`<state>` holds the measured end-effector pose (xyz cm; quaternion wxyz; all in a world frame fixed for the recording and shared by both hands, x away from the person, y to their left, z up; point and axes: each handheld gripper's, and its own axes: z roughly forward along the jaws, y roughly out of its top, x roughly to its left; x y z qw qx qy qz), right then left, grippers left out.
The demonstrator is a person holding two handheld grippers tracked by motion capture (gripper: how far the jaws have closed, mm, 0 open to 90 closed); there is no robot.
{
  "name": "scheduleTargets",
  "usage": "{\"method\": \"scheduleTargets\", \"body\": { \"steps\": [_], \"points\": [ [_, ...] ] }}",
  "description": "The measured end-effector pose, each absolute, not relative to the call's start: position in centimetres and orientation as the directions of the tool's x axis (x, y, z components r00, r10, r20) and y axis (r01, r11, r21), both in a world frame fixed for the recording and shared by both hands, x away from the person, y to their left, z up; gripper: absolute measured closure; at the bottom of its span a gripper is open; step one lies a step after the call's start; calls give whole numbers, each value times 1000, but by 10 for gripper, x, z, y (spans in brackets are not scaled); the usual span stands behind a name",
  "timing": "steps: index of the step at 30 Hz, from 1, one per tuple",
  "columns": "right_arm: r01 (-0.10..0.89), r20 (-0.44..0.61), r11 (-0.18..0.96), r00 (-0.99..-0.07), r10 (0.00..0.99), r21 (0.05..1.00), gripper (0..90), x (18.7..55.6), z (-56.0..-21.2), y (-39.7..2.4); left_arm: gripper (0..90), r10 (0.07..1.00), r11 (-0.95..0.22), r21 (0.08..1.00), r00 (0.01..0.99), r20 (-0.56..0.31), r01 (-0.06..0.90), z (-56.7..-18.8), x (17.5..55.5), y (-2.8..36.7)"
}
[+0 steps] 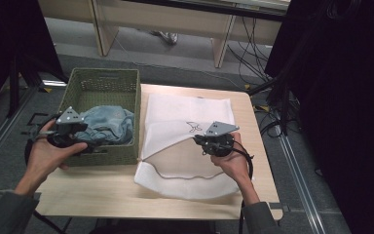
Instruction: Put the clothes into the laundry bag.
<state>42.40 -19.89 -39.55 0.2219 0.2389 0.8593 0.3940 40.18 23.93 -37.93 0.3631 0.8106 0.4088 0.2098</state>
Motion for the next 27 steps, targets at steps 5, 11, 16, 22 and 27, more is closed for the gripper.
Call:
{"method": "scheduleTargets", "body": {
  "steps": [5, 11, 16, 22, 27],
  "points": [
    [225, -201, 582, -792, 576, 781, 862, 425, -397, -199, 201, 788, -446, 716, 615, 29, 537, -386, 429, 241],
    [237, -193, 578, -788, 584, 781, 861, 425, -399, -200, 207, 783, -481, 654, 622, 21, 583, -403, 456, 229],
    [226, -199, 584, -795, 573, 780, 861, 426, -399, -201, 205, 773, -537, 550, 634, 16, 640, -412, 476, 228],
    [236, -194, 576, -787, 586, 783, 861, 425, -399, -203, 212, 796, -565, 472, 597, 96, 677, -414, 496, 224],
    [234, -193, 570, -785, 589, 787, 860, 426, -398, -207, 210, 808, -538, 444, 588, 30, 717, -421, 508, 223]
  ]
}}
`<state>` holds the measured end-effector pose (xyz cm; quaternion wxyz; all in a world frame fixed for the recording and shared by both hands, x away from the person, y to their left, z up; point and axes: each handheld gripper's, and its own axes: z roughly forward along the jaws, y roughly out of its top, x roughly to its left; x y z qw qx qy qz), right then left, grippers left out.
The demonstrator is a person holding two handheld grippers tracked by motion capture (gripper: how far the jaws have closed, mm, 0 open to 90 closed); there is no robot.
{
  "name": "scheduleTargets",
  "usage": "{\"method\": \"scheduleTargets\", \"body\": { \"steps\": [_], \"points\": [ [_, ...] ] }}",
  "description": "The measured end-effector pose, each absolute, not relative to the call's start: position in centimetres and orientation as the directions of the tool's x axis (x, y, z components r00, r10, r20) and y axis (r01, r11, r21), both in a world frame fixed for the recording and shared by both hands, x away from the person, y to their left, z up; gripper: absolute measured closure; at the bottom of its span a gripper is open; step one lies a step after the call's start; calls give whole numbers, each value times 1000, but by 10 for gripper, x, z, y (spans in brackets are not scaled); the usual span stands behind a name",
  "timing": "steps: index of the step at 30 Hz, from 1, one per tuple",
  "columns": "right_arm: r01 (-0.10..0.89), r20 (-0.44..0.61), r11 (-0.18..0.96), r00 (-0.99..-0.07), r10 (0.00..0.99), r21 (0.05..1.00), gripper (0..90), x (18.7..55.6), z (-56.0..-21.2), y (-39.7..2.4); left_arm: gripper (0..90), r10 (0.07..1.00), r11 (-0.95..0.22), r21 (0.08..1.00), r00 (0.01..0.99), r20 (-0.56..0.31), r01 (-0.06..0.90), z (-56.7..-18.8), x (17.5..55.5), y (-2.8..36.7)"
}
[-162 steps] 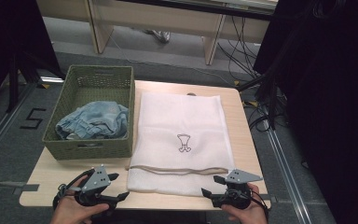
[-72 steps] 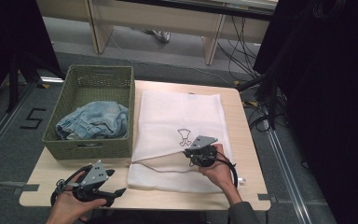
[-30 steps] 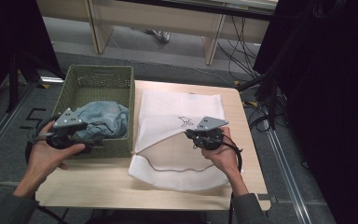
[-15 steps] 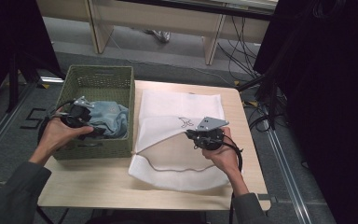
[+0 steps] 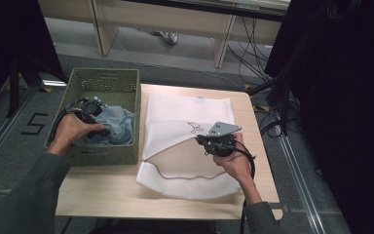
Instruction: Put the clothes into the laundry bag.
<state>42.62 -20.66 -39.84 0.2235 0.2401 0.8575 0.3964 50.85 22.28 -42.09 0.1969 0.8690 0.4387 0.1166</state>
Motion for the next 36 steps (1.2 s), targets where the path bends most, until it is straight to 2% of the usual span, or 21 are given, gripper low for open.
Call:
{"method": "scheduleTargets", "body": {
  "steps": [4, 6, 9, 10, 11, 12, 13, 14, 15, 16, 17, 18, 19, 20, 22, 23, 25, 26, 30, 32, 36],
  "points": [
    [237, -191, 569, -783, 591, 788, 860, 427, -399, -208, 189, 787, -551, 452, 617, 2, 702, -421, 508, 221],
    [238, -191, 568, -782, 593, 788, 859, 427, -399, -208, 143, 765, -584, 410, 644, -9, 700, -425, 510, 219],
    [245, -190, 569, -778, 598, 785, 859, 427, -398, -209, 139, 761, -598, 383, 649, -3, 704, -429, 514, 217],
    [230, -198, 569, -782, 591, 790, 859, 428, -398, -209, 190, 746, -624, 356, 666, 6, 696, -429, 517, 217],
    [236, -197, 571, -780, 594, 786, 859, 427, -397, -209, 374, 783, -562, 376, 620, -45, 737, -432, 516, 214],
    [236, -197, 571, -780, 594, 786, 859, 427, -397, -209, 374, 766, -580, 374, 641, -52, 723, -433, 519, 215],
    [236, -198, 573, -781, 592, 785, 859, 427, -397, -209, 482, 760, -601, 349, 649, -31, 719, -432, 520, 216],
    [233, -196, 569, -782, 592, 789, 859, 427, -397, -209, 649, 761, -605, 367, 649, 5, 707, -433, 523, 216],
    [233, -196, 569, -782, 592, 789, 859, 427, -397, -209, 649, 786, -578, 396, 617, 36, 714, -435, 524, 215],
    [228, -201, 569, -781, 592, 790, 859, 427, -398, -210, 701, 802, -565, 415, 593, 73, 713, -434, 526, 216],
    [237, -196, 564, -775, 601, 791, 859, 427, -398, -210, 707, 824, -556, 451, 535, 188, 698, -432, 530, 221],
    [237, -196, 564, -775, 601, 791, 859, 427, -398, -210, 707, 824, -556, 451, 535, 188, 698, -432, 530, 221],
    [240, -191, 562, -777, 601, 791, 859, 426, -397, -212, 704, 843, -533, 468, 494, 214, 705, -431, 532, 225],
    [240, -191, 562, -777, 601, 791, 859, 426, -397, -212, 704, 869, -488, 488, 453, 198, 724, -432, 533, 230],
    [246, -188, 556, -771, 609, 794, 859, 426, -396, -216, 643, 901, -411, 509, 424, 97, 756, -433, 535, 235],
    [246, -188, 556, -771, 609, 794, 859, 426, -396, -216, 611, 901, -411, 509, 424, 97, 756, -433, 535, 235],
    [240, -193, 553, -767, 611, 797, 858, 426, -396, -218, 494, 893, -424, 512, 438, 100, 748, -429, 534, 235],
    [256, -184, 554, -765, 617, 792, 859, 426, -395, -219, 419, 885, -419, 507, 464, 42, 753, -427, 533, 235],
    [236, -209, 569, -766, 608, 788, 858, 426, -395, -219, 203, 869, -447, 536, 490, 69, 717, -422, 529, 232],
    [242, -195, 559, -769, 609, 793, 857, 427, -396, -216, 197, 831, -494, 517, 554, 46, 699, -424, 527, 229],
    [232, -204, 567, -772, 601, 790, 857, 427, -397, -216, 169, 804, -509, 527, 594, 9, 681, -430, 526, 228]
  ]
}}
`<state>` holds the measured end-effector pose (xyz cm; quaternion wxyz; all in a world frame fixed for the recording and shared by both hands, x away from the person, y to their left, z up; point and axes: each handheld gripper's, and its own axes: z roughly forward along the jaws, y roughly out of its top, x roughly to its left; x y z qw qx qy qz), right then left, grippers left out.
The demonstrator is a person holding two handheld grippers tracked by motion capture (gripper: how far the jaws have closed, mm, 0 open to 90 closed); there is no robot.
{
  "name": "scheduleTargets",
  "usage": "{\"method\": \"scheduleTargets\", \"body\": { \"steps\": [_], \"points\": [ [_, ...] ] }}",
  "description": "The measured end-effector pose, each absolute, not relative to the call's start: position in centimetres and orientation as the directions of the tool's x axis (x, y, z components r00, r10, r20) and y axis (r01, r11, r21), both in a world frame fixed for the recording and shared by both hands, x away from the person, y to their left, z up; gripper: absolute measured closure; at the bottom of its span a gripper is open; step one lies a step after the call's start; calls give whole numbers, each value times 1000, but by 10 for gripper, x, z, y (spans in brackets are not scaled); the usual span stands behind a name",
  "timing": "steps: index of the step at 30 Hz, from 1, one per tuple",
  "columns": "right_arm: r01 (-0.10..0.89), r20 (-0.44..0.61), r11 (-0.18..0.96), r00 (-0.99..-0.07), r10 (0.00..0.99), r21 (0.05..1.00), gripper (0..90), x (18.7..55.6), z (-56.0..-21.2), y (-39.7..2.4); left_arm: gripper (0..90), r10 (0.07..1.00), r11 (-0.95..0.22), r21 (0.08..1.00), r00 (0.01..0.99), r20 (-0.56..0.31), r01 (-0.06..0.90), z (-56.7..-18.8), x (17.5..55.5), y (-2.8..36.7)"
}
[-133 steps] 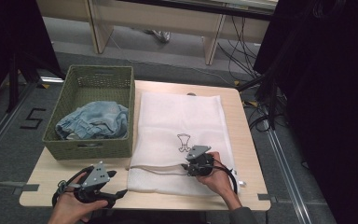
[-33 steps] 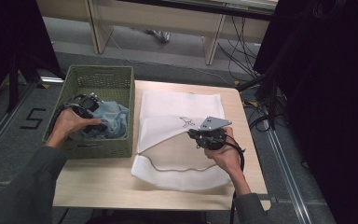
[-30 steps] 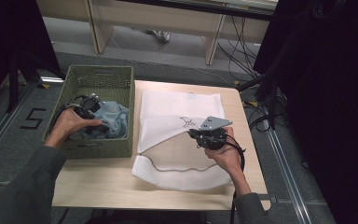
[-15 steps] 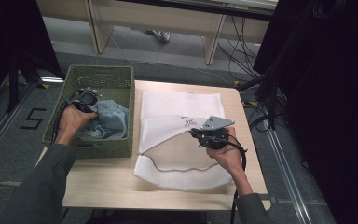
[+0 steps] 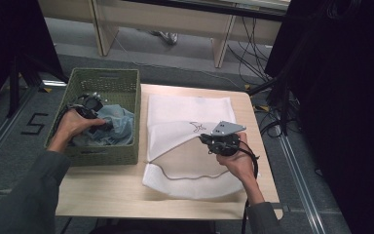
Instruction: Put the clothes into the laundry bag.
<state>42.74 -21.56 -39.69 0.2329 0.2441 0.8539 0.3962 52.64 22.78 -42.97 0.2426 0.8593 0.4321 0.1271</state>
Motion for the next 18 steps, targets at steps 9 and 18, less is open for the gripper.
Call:
{"method": "scheduleTargets", "body": {
  "steps": [9, 18],
  "points": [
    [240, -194, 560, -772, 605, 793, 856, 430, -398, -217, 151, 713, -549, 547, 695, -88, 632, -428, 526, 223],
    [260, -180, 554, -766, 617, 791, 855, 428, -399, -216, 128, 717, -580, 487, 693, -74, 653, -439, 528, 208]
  ]
}}
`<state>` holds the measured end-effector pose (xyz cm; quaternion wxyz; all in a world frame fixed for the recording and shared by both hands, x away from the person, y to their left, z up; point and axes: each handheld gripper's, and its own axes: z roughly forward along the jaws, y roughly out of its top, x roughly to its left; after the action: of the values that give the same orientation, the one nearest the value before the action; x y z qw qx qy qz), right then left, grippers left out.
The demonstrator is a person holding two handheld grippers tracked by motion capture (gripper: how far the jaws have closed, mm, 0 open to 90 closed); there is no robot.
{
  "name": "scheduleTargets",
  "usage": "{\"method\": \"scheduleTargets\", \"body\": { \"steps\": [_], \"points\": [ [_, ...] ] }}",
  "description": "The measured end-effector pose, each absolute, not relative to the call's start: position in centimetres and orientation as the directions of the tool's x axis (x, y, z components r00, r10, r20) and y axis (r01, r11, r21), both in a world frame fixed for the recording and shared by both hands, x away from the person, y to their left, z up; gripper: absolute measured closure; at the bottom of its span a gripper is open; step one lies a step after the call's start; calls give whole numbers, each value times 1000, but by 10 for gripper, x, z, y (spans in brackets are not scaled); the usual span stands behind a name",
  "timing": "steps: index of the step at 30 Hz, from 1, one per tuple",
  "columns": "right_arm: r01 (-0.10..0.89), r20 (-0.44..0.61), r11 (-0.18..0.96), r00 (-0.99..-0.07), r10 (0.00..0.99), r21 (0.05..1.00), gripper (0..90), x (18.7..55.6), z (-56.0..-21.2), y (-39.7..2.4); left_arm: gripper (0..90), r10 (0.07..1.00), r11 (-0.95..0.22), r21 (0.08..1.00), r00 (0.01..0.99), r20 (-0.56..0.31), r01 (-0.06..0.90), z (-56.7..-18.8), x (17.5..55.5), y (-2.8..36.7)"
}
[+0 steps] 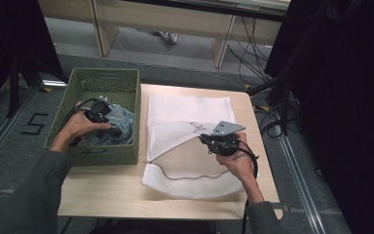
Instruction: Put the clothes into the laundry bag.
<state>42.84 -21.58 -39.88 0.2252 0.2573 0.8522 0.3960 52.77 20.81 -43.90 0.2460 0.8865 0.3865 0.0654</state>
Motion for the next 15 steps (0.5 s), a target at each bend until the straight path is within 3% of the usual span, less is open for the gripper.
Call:
{"method": "scheduleTargets", "body": {
  "steps": [5, 8, 15],
  "points": [
    [245, -196, 567, -771, 606, 787, 855, 429, -398, -215, 0, 720, -634, 384, 693, -23, 672, -459, 532, 200],
    [247, -192, 561, -770, 609, 790, 854, 429, -398, -217, 0, 726, -653, 329, 687, 16, 682, -464, 533, 197],
    [247, -191, 560, -770, 609, 791, 852, 428, -399, -216, 0, 682, -699, 325, 730, 36, 637, -468, 529, 197]
  ]
}}
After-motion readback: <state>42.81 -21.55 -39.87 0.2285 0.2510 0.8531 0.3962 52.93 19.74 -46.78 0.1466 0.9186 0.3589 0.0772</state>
